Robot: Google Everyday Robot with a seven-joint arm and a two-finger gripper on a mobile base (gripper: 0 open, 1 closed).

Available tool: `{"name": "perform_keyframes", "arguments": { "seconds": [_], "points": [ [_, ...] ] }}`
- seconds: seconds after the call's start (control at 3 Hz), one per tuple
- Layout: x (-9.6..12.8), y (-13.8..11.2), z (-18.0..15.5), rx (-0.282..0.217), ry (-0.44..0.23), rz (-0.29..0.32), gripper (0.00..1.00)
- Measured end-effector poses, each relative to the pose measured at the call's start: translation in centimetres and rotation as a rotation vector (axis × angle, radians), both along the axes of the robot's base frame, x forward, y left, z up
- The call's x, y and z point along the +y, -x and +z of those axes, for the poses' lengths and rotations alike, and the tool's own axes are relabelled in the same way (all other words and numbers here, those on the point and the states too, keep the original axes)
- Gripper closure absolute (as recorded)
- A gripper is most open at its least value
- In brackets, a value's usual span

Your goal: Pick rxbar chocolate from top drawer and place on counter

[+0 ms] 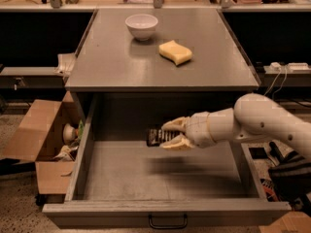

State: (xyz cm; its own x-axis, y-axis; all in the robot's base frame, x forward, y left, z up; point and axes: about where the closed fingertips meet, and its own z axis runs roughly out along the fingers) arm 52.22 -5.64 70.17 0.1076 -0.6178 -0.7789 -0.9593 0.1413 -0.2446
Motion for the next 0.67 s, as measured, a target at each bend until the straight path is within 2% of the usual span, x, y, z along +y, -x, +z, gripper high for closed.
{"name": "perform_keyframes", "arguments": {
  "seconds": [0.33, 0.67],
  "points": [
    [-1.5, -0.2, 6.1, -0.095, -0.026, 0.025, 1.00],
    [-3.5, -0.6, 9.6, -0.132, -0.040, 0.010, 1.00]
  ]
}}
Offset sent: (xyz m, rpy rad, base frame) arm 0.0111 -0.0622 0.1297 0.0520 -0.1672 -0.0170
